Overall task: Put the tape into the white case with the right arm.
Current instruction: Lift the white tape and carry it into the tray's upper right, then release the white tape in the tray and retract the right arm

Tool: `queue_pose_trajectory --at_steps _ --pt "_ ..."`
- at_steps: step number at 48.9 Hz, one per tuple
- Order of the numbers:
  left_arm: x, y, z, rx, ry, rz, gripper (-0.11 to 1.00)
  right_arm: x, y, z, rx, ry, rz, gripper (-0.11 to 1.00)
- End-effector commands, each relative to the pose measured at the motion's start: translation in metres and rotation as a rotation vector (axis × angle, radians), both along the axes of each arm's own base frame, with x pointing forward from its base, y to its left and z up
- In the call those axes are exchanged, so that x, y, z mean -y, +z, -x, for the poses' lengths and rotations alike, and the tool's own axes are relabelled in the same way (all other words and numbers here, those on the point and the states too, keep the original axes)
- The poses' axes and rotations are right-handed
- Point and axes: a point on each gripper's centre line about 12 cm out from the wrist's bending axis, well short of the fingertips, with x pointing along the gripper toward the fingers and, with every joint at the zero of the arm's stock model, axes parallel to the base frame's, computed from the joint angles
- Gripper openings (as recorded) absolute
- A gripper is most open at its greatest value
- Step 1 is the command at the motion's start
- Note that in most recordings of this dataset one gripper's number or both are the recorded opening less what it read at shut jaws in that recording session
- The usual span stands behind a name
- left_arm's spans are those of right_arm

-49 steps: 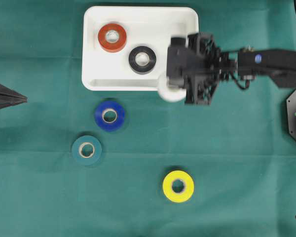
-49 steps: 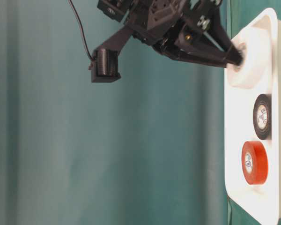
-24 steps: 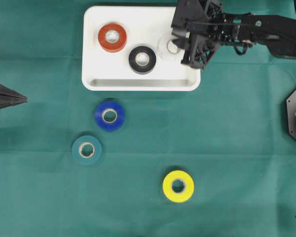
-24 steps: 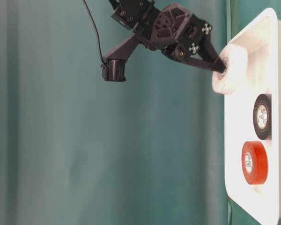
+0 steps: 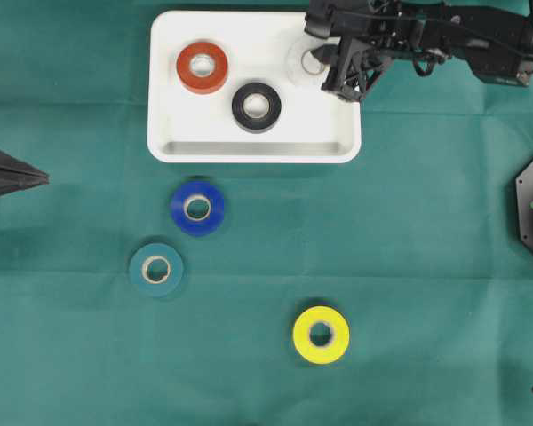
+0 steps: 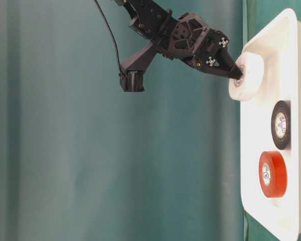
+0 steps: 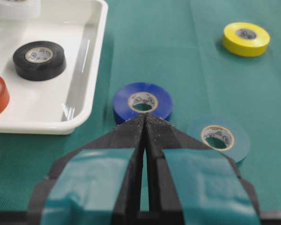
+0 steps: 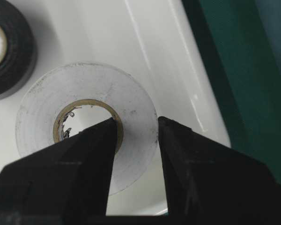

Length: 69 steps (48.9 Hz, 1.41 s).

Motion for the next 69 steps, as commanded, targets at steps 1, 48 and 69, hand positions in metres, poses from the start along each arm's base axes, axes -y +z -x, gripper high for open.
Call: queue_pose_trajectory --at_steps 1,48,69 --pt "0.000 0.006 -0.001 0.014 0.000 0.001 0.00 0.002 0.013 -0.005 0.031 0.001 0.017 0.01" --pt "0.000 0.006 -0.001 0.014 0.000 0.001 0.00 -0.030 0.017 0.059 0.000 0.012 0.028 0.70" --pt "0.000 0.006 -0.001 0.014 0.000 0.001 0.00 -0.077 0.024 0.137 0.152 0.032 0.081 0.70"
